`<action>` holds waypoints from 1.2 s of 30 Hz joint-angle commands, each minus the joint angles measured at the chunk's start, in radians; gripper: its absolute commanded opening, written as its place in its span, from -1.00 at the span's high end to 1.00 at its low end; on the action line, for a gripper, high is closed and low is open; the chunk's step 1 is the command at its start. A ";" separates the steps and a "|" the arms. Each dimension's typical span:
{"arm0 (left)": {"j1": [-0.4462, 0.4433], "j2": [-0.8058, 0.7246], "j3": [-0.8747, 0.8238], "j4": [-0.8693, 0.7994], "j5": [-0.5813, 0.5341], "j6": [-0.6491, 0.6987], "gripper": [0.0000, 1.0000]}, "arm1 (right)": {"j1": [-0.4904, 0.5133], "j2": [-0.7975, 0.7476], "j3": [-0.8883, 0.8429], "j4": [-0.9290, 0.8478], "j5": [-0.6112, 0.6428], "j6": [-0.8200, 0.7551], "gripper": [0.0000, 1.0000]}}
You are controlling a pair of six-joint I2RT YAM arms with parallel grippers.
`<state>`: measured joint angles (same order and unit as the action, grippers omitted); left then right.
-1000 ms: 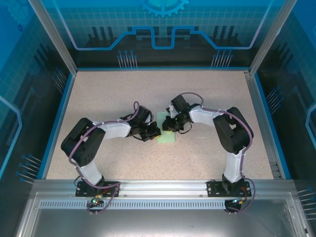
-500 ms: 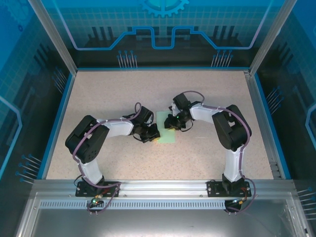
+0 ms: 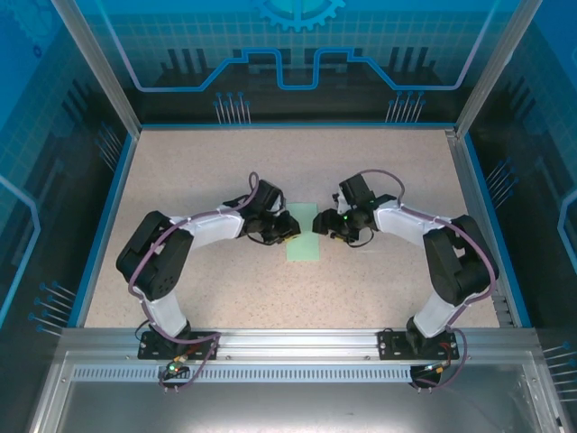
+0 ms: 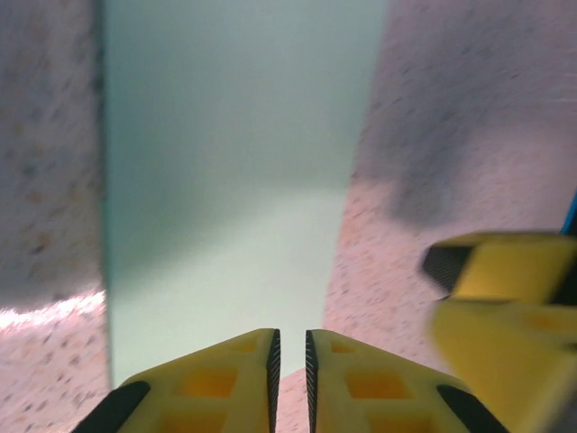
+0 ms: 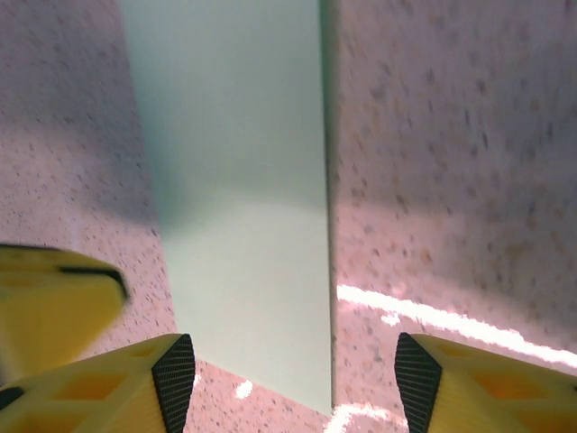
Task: Fold a paper plane with a square sheet of paper (pick it up from the middle)
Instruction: Third fold the triangle at the center of the table.
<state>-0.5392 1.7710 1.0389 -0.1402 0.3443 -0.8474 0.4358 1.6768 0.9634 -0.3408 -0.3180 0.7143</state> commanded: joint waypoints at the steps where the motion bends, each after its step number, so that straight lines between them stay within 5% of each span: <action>1: 0.014 0.055 0.059 0.000 -0.020 0.038 0.70 | -0.002 -0.014 -0.029 0.026 -0.078 0.062 -0.28; 36: 0.061 0.235 0.151 -0.137 -0.105 0.018 0.80 | 0.088 0.091 -0.015 0.002 -0.180 0.144 -0.13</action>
<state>-0.4870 1.9759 1.1831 -0.2142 0.2657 -0.8322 0.5064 1.7565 0.9356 -0.3355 -0.4553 0.8429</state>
